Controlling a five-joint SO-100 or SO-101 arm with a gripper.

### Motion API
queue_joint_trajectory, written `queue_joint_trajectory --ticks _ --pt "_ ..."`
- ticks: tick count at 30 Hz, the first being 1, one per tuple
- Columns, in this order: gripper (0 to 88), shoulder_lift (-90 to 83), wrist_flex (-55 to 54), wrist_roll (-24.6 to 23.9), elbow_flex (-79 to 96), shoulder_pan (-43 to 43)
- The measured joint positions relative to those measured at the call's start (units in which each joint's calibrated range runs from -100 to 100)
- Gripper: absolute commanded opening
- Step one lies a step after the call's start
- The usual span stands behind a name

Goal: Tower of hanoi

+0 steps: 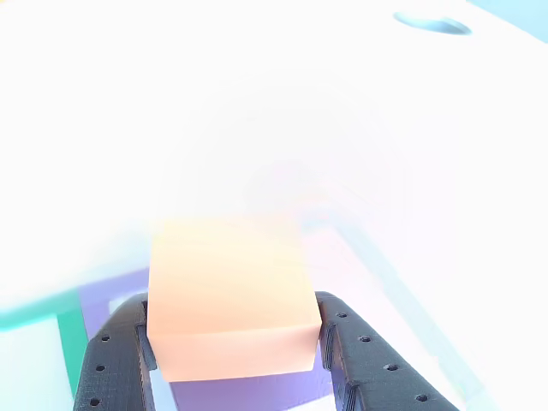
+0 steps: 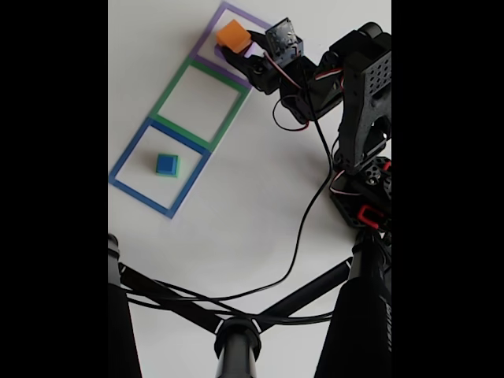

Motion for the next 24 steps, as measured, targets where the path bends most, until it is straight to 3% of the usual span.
queue_joint_trajectory --ticks 6,10,17,24 --pt "12.6 -11.90 9.79 0.00 2.00 -1.15" --pt "12.4 -25.33 24.56 0.00 2.00 -1.72" --pt "12.4 -48.97 62.44 0.00 -8.96 -1.72" --pt "12.5 -53.78 106.90 0.00 -38.12 -2.95"
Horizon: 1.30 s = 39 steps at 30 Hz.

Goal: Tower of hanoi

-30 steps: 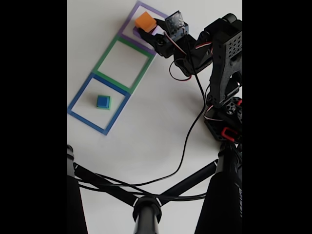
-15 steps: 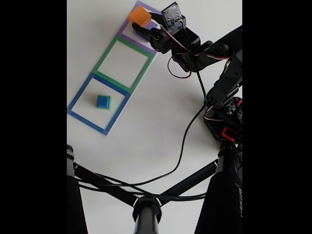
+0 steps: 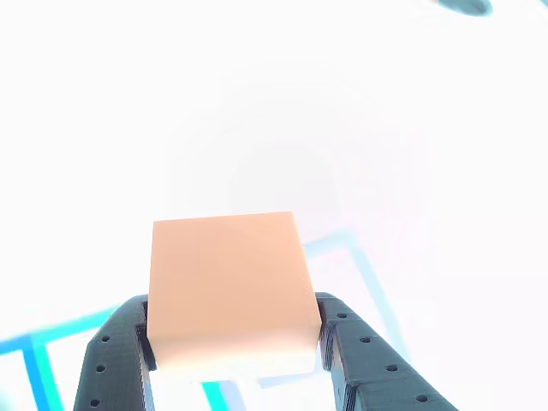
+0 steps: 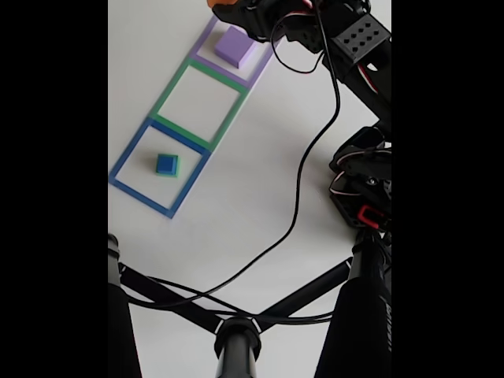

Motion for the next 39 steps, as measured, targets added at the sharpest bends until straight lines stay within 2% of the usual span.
queue_joint_trajectory --ticks 5,8,11,16,26,39 --pt "12.5 -0.08 26.73 0.00 -24.37 -2.95" --pt "12.5 -0.17 38.44 0.00 -35.60 -5.24" --pt "12.4 -0.17 45.99 0.00 -42.99 -7.61" --pt "12.3 -0.25 50.08 0.00 -46.30 -11.79" --pt "12.3 -3.46 45.35 0.00 -35.25 -15.39" --pt "12.2 -10.72 11.64 0.00 8.79 -16.70"
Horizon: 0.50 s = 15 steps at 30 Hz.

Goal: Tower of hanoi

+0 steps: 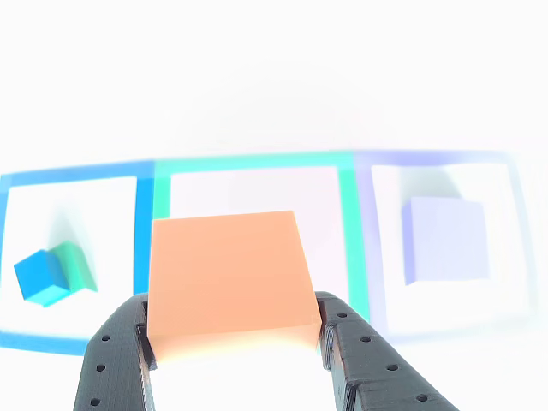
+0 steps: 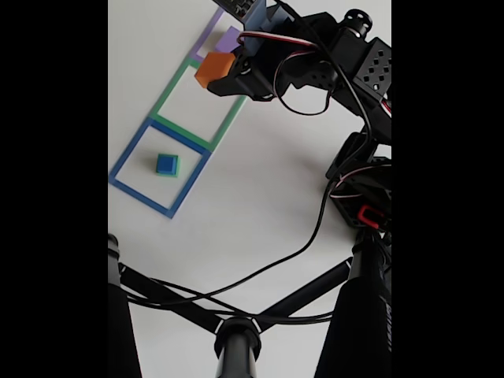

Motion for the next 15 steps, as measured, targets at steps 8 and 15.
queue_joint_trajectory --ticks 8,15 --pt "12.2 2.62 -29.05 0.00 23.06 -0.82" --pt "12.0 12.49 -53.37 0.00 33.33 -0.98"
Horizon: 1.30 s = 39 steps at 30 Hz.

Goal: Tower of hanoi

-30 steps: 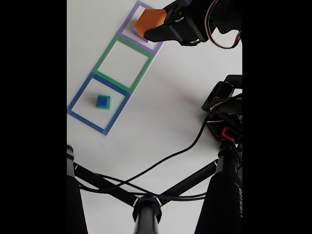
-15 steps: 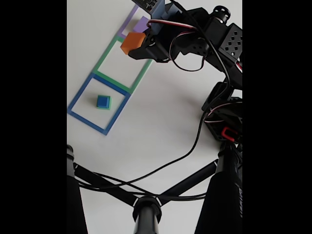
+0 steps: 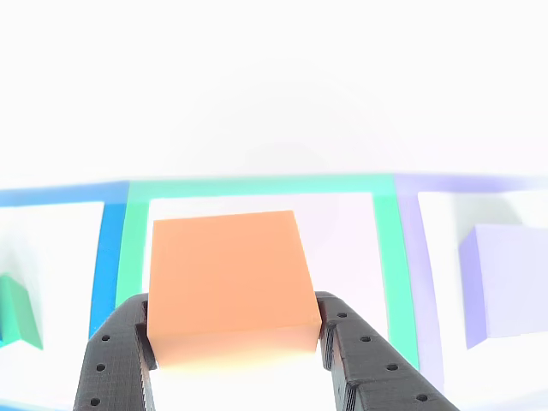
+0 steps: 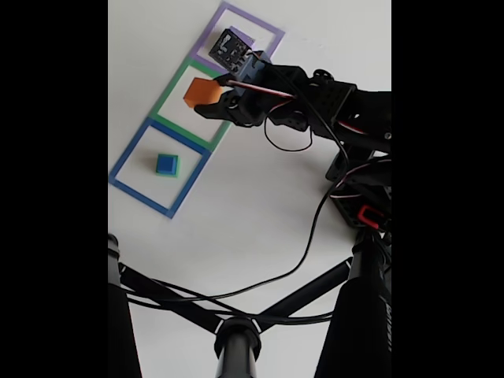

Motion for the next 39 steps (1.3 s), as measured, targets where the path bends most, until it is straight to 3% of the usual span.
queue_joint_trajectory --ticks 13,24,39 --pt "12.2 18.32 -35.87 0.00 11.84 0.41" --pt "12.2 36.22 -57.06 0.00 12.10 2.87" --pt "12.0 52.60 -67.98 0.00 5.05 3.19"
